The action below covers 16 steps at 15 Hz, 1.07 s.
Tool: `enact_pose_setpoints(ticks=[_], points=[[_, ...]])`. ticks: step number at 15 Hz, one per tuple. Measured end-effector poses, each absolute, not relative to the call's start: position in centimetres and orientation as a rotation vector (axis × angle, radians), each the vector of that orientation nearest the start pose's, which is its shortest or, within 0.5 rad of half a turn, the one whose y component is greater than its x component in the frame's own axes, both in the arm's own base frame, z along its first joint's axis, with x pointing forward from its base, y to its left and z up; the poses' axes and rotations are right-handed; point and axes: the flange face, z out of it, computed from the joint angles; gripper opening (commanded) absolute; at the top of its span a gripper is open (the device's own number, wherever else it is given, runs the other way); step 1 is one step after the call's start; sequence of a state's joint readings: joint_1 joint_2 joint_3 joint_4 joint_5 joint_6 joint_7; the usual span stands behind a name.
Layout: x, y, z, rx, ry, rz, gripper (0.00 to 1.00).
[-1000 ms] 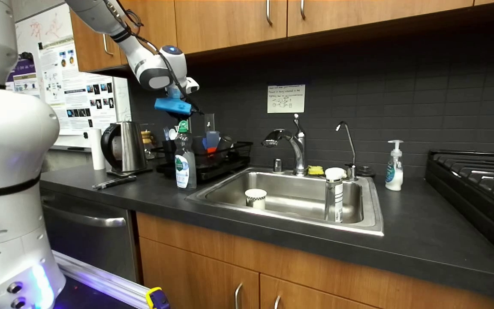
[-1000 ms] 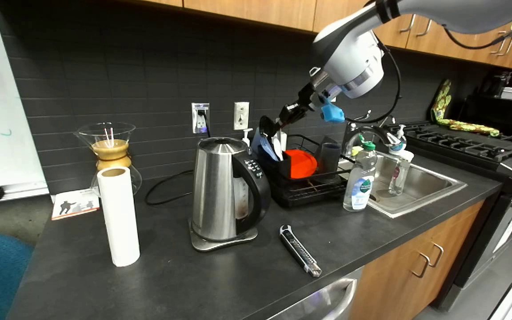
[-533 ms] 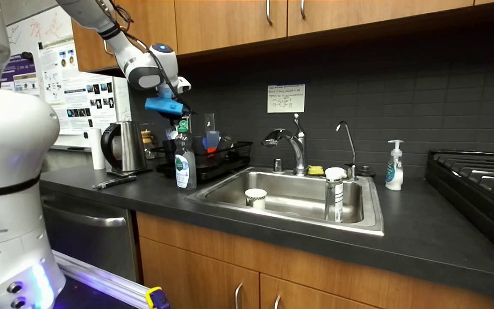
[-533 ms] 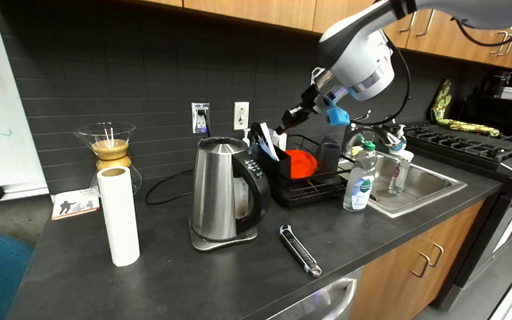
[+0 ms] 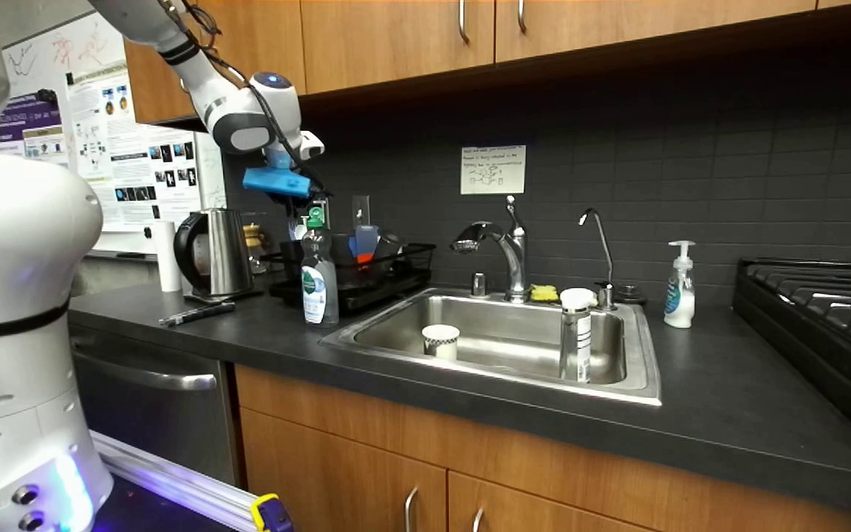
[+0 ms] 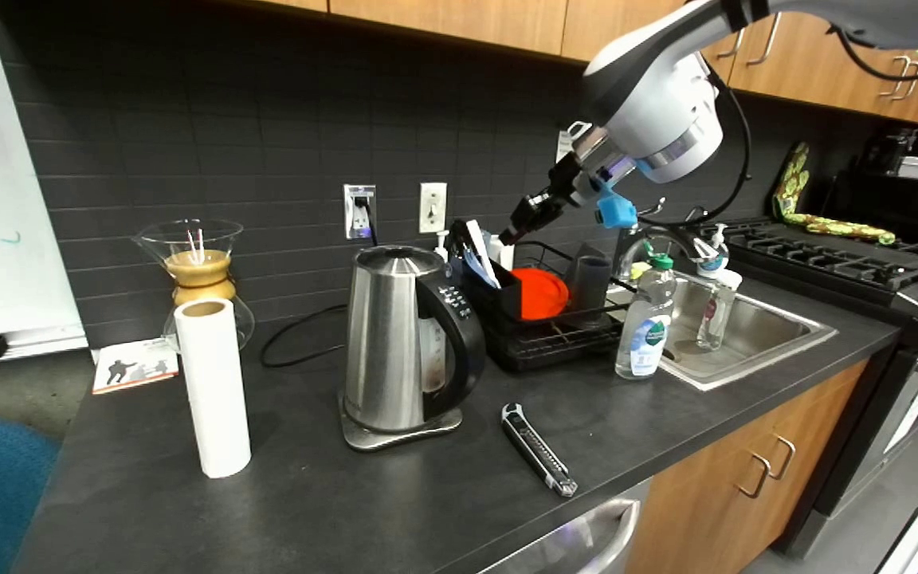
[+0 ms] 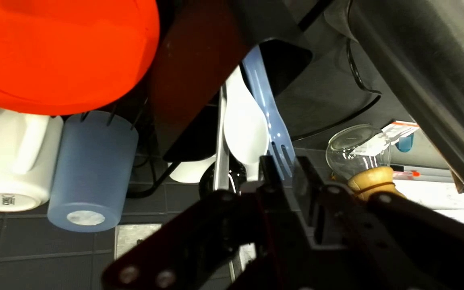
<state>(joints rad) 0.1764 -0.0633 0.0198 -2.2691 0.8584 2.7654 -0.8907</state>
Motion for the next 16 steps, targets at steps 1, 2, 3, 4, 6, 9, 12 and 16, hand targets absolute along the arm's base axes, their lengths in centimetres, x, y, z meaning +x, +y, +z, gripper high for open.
enact_pose_setpoints(ticks=[1, 2, 3, 4, 6, 9, 12, 16], points=[[53.9, 7.3, 43.7, -2.636, -0.486, -0.927, 0.56], [53.9, 7.2, 43.7, -2.637, -0.484, -0.928, 0.62], [54.0, 7.0, 43.7, -2.638, -0.48, -0.931, 0.7], [54.0, 6.8, 43.9, -2.639, -0.477, -0.936, 0.76], [54.2, 6.3, 44.1, -2.641, -0.469, -0.948, 0.9], [54.4, 5.6, 44.6, -2.641, -0.469, -0.966, 1.0], [54.7, 5.5, 45.1, -2.637, -0.481, -0.982, 1.0], [55.3, 5.8, 45.2, -2.63, -0.5, -0.984, 1.0]])
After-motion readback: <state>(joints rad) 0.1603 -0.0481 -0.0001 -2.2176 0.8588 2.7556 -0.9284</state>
